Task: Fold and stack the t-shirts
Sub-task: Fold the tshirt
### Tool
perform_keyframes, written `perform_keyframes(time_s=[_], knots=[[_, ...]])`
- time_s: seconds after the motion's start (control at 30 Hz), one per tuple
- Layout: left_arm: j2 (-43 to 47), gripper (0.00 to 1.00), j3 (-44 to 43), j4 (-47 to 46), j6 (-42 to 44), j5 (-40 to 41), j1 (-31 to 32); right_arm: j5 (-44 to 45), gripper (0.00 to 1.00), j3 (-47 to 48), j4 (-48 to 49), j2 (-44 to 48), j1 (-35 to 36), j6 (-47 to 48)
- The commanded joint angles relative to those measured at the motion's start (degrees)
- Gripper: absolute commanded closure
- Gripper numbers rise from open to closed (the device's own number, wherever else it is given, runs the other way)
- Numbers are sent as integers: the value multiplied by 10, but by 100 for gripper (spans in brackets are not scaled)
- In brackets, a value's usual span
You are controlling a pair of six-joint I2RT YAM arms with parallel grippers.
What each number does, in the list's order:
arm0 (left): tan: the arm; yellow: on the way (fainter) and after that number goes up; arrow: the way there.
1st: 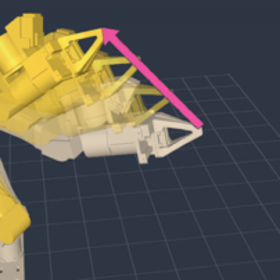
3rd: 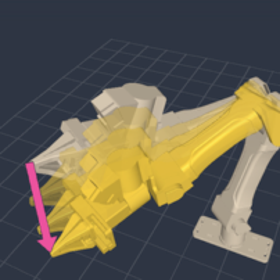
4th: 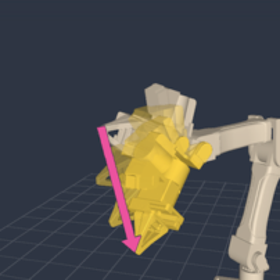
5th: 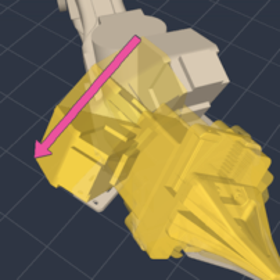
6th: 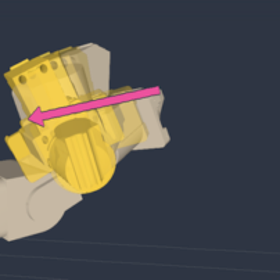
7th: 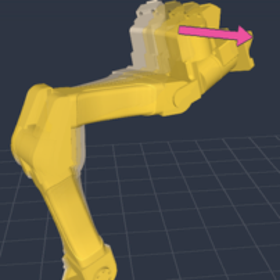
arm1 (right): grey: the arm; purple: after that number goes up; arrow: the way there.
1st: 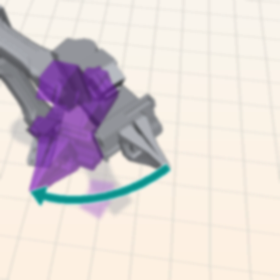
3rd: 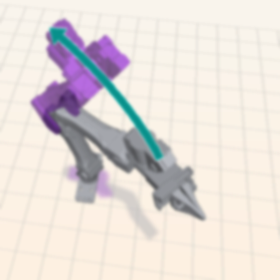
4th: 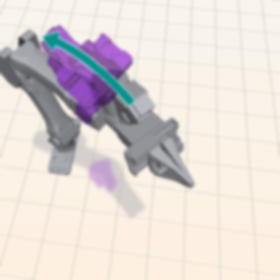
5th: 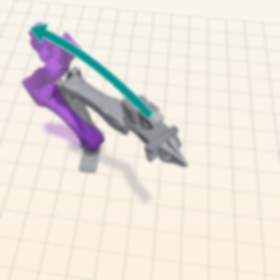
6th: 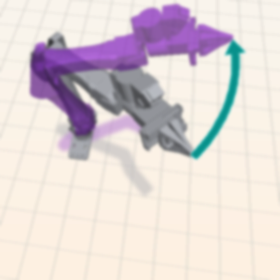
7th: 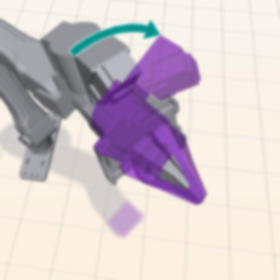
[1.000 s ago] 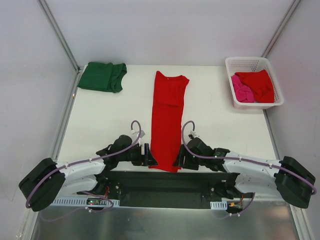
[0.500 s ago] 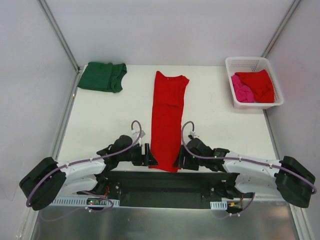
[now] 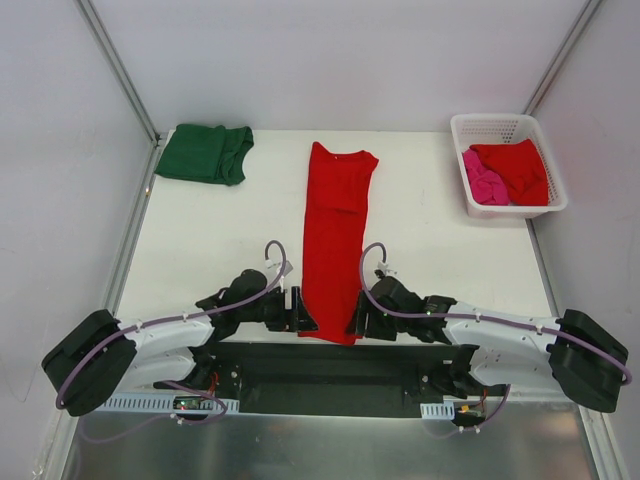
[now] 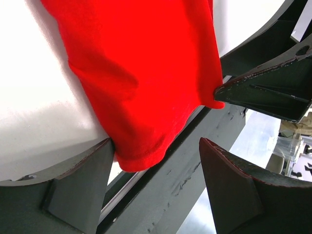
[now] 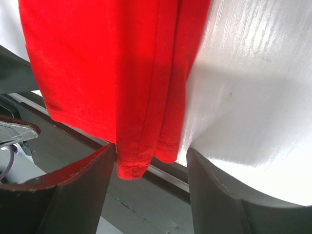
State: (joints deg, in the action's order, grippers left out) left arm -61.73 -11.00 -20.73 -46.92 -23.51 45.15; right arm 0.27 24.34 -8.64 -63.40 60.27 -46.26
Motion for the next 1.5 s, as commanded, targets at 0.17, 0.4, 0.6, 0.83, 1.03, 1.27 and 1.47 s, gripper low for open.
perform_keyframes(time_s=[0.17, 0.4, 0.6, 0.83, 1.03, 1.27, 1.47], knots=[[-52, 30, -11, 55, 31, 14, 11, 21, 47, 12, -26, -9, 5, -5], [-69, 35, -18, 53, 33, 13, 13, 21, 60, 14, -25, -19, 5, -3], [-70, 37, -17, 53, 33, 13, 12, 19, 61, 21, -23, -31, 5, 2], [-74, 37, -19, 53, 32, 11, 12, 46, 50, 49, -74, -30, 5, 19], [-76, 37, -21, 53, 34, 12, 13, 55, 48, 51, -92, -29, 5, 27], [-77, 57, -20, 53, 33, 12, 13, 34, 55, 38, -46, -45, 6, 21], [-76, 71, -16, 53, 31, 13, 13, 30, 63, 41, -38, -53, 6, 25]])
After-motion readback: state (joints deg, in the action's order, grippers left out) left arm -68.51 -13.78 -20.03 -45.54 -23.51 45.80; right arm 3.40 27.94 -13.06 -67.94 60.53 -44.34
